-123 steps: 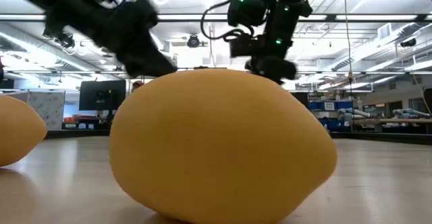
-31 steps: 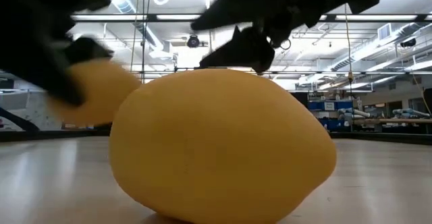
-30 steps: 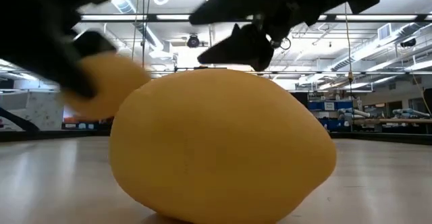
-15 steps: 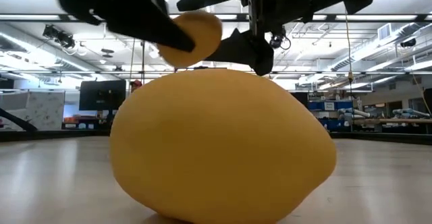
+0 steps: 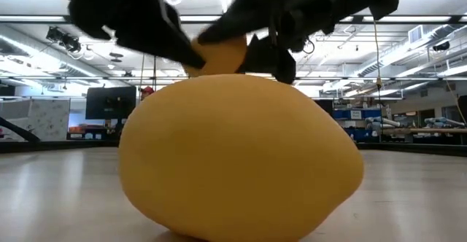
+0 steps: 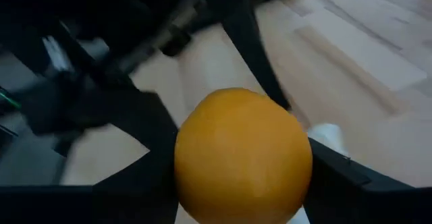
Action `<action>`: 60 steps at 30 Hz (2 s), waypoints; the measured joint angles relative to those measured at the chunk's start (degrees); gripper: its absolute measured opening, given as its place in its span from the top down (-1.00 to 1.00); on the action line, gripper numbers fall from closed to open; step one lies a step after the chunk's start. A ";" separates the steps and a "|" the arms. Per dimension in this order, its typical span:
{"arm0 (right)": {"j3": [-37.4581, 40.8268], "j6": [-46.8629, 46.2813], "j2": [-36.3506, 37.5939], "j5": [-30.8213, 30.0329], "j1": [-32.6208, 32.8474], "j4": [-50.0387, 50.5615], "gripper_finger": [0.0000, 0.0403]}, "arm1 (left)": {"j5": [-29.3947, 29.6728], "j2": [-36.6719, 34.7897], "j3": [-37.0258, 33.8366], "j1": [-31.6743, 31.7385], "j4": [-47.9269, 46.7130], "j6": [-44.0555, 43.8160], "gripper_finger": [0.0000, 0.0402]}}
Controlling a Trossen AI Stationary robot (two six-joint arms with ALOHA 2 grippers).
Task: Sort produce into baskets
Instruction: Put the yellow lemon into the red bin
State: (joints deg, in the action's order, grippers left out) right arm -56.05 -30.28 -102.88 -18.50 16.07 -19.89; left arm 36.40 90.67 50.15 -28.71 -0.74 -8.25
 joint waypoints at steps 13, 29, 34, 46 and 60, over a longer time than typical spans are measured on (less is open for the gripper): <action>0.04 5.26 8.10 -14.81 -14.90 26.64 -0.21 | -7.78 0.00 -1.01 -0.22 -4.42 -9.04 -0.80; 0.04 15.76 11.05 -19.07 -41.52 40.16 -0.59 | -8.76 0.90 -1.03 -0.21 -2.48 -12.84 -0.77; 0.04 16.38 11.37 -20.69 -44.21 40.44 -0.73 | -9.46 1.22 -1.03 -0.97 -1.50 -11.85 -0.77; 0.02 10.73 15.68 -5.79 -34.00 46.45 -0.78 | -21.98 9.87 -0.99 -2.68 15.29 -4.05 -0.77; -0.02 -0.51 19.63 -6.76 -16.99 53.43 -0.78 | -31.89 18.31 0.22 -4.17 34.54 0.72 -0.77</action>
State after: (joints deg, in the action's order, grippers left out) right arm -56.07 -30.79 -83.25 -25.26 -0.92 33.54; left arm 4.51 108.99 50.37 -32.88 33.80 -7.53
